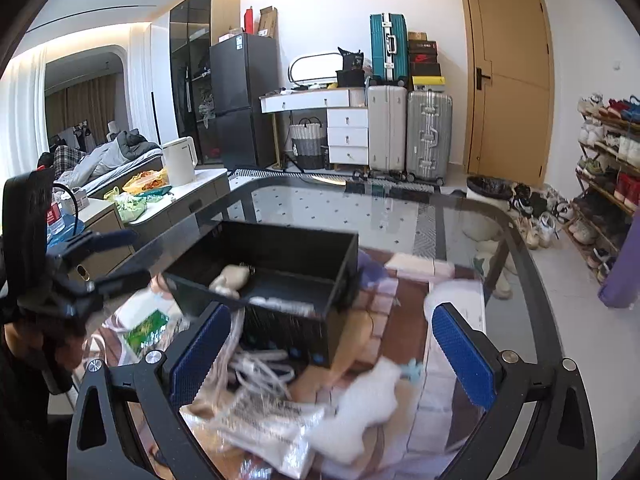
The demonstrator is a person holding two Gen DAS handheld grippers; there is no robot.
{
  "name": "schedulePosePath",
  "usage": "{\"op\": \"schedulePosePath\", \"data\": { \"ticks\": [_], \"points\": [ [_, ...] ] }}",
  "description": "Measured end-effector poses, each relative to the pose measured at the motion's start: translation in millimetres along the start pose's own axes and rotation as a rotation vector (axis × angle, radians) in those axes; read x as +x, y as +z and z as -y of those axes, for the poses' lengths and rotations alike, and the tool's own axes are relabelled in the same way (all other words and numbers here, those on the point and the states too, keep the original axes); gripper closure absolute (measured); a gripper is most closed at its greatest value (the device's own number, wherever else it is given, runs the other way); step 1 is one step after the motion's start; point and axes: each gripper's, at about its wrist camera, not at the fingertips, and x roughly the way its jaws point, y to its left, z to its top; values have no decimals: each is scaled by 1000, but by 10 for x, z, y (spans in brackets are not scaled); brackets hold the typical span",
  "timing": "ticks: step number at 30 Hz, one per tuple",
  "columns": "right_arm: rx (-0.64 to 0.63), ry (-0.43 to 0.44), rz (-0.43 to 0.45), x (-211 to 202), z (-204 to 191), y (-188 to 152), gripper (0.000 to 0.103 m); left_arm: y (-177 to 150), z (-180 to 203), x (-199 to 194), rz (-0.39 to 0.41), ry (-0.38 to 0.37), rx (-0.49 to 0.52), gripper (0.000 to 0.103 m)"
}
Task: Organize soft objects
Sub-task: 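Grasp the white foam piece with the right gripper and lift it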
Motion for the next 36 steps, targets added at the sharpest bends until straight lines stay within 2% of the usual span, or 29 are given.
{"op": "schedulePosePath", "data": {
  "ticks": [3,17,26,36],
  "points": [
    [2,4,-25,6,8,-135,1,-78,-54,-37,-11,3,-40,0],
    [-2,42,-95,163,-104,-395,1,-393,-76,94,-120,64,-56,0],
    [129,-67,-173,315,230,-458,1,-481,-86,194,-163,72,-60,0],
    [47,-178,-236,465,237,-522,1,-512,-68,244,-177,68,-46,0]
  ]
}}
